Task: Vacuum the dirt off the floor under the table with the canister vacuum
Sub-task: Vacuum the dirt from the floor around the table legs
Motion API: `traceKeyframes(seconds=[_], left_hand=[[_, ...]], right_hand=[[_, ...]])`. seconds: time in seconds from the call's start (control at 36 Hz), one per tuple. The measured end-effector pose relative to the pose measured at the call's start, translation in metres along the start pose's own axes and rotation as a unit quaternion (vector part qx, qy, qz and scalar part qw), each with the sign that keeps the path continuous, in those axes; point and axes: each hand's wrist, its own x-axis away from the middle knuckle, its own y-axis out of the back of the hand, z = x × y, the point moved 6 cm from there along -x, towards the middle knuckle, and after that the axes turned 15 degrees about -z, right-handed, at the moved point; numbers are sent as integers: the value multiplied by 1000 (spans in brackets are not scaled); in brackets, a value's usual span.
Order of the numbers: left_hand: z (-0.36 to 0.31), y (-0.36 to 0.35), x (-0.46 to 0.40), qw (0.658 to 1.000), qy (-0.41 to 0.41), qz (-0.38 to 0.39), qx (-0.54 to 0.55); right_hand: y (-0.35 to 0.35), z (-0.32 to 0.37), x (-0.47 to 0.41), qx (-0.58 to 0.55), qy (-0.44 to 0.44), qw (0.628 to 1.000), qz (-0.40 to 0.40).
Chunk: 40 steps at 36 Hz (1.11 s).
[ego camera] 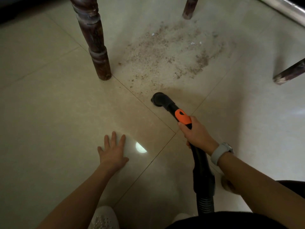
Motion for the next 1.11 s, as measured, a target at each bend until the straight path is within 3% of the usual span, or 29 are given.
traceKeyframes(seconds=[0.39, 0.5, 0.69, 0.86, 0.97, 1.11], left_hand=[[-40, 46, -17, 997, 7, -3, 71], [-60, 77, -14, 998, -50, -9, 46], [-52, 141, -7, 986, -119, -115, 18], [-24, 117, -2, 991, -112, -78, -9], [-27, 102, -13, 989, -85, -89, 77], [-61, 94, -28, 953, -47, -125, 272]], right_hand=[[33, -16, -27, 1, -47, 995, -92], [38, -15, -30, -34, -101, 992, -75], [27, -11, -11, -123, -129, 984, -24], [15, -26, 25, -148, -124, 981, -12], [10, -14, 12, -126, -100, 987, -7], [-7, -3, 9, -89, -62, 994, 28]])
